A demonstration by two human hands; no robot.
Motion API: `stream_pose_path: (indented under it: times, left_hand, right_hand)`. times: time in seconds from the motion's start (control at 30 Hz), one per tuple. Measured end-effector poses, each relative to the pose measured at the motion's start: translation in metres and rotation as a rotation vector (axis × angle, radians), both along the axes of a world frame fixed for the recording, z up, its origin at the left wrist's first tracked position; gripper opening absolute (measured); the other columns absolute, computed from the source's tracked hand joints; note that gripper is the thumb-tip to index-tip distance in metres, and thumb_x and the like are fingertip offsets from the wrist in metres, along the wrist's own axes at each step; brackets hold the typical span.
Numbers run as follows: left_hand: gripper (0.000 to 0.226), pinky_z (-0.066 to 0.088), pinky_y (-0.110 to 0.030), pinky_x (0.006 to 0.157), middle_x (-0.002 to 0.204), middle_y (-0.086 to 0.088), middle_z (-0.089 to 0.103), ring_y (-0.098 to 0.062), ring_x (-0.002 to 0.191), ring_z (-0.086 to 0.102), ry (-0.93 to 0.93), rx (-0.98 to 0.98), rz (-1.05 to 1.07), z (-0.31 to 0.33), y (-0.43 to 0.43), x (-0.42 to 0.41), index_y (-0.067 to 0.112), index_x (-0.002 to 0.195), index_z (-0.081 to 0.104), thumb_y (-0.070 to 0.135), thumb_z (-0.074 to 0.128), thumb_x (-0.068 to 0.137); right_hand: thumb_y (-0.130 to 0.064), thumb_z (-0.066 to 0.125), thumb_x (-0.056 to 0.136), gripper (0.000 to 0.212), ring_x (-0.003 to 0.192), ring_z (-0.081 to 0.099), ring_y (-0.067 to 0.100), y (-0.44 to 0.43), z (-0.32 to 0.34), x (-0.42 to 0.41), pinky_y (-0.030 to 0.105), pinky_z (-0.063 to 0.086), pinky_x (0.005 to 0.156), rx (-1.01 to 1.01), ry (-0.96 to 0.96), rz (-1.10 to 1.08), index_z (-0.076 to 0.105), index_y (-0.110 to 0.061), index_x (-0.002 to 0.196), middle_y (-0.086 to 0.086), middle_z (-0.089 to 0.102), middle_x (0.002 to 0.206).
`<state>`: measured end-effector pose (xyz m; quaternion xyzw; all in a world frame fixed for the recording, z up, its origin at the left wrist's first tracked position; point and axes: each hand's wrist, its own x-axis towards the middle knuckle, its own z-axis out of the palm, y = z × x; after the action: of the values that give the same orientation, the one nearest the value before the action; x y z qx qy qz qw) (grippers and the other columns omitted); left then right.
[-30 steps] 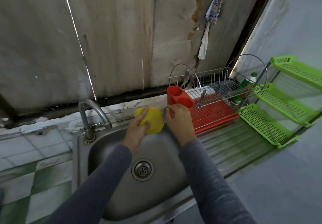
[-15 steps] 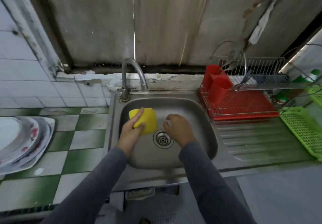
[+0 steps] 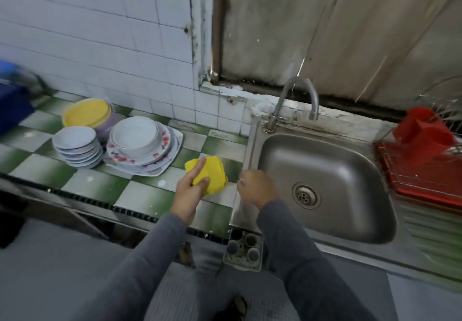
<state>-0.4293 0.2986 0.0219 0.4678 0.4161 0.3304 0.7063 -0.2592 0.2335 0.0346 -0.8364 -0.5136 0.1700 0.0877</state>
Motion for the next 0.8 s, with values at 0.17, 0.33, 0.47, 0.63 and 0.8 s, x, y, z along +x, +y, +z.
stream_pose_path:
  times: [0.17, 0.33, 0.47, 0.63, 0.8]
  left_hand:
    - [0.058, 0.041, -0.047, 0.111, 0.149, -0.001, 0.044, -0.024, 0.131, 0.049, 0.008, -0.006, 0.113, 0.003, 0.013, -0.088, 0.03, 0.144, 0.049, -0.004, 0.054, 0.097]
    - [0.054, 0.04, -0.048, 0.113, 0.149, 0.005, 0.045, -0.022, 0.132, 0.049, 0.014, 0.004, 0.231, 0.0, 0.028, -0.166, 0.044, 0.133, 0.057, 0.005, 0.061, 0.096]
    - [0.053, 0.041, -0.048, 0.112, 0.151, 0.003, 0.042, -0.023, 0.133, 0.048, 0.021, -0.003, 0.348, 0.0, 0.049, -0.213, 0.042, 0.135, 0.055, 0.008, 0.063, 0.096]
    - [0.055, 0.044, -0.043, 0.109, 0.141, 0.007, 0.04, -0.021, 0.128, 0.048, 0.059, 0.009, 0.478, 0.001, 0.094, -0.252, 0.027, 0.145, 0.05, 0.003, 0.061, 0.096]
    - [0.054, 0.042, -0.043, 0.111, 0.138, 0.005, 0.041, -0.021, 0.126, 0.048, 0.103, 0.011, 0.533, -0.007, 0.166, -0.279, 0.031, 0.141, 0.054, 0.005, 0.064, 0.094]
  right_hand:
    - [-0.021, 0.048, 0.098, 0.03, 0.11, 0.061, 0.039, 0.037, 0.0, -0.086, 0.039, 0.049, 0.087, 0.022, 0.006, 0.121, 0.066, -0.002, 0.113, 0.021, 0.066, 0.115]
    - [-0.022, 0.049, 0.099, 0.028, 0.107, 0.062, 0.036, 0.075, -0.005, -0.159, 0.038, 0.051, 0.085, 0.016, 0.056, 0.218, 0.068, -0.005, 0.112, 0.017, 0.069, 0.111]
    - [-0.022, 0.049, 0.098, 0.03, 0.108, 0.062, 0.034, 0.11, -0.007, -0.201, 0.04, 0.052, 0.089, 0.012, 0.107, 0.285, 0.067, -0.005, 0.114, 0.015, 0.068, 0.113]
    - [-0.02, 0.049, 0.097, 0.025, 0.101, 0.062, 0.034, 0.166, -0.017, -0.24, 0.038, 0.051, 0.084, 0.042, 0.167, 0.357, 0.068, -0.004, 0.103, 0.016, 0.068, 0.105]
    - [-0.017, 0.049, 0.099, 0.03, 0.108, 0.061, 0.038, 0.236, -0.028, -0.265, 0.043, 0.05, 0.092, 0.084, 0.234, 0.366, 0.067, 0.0, 0.115, 0.022, 0.066, 0.115]
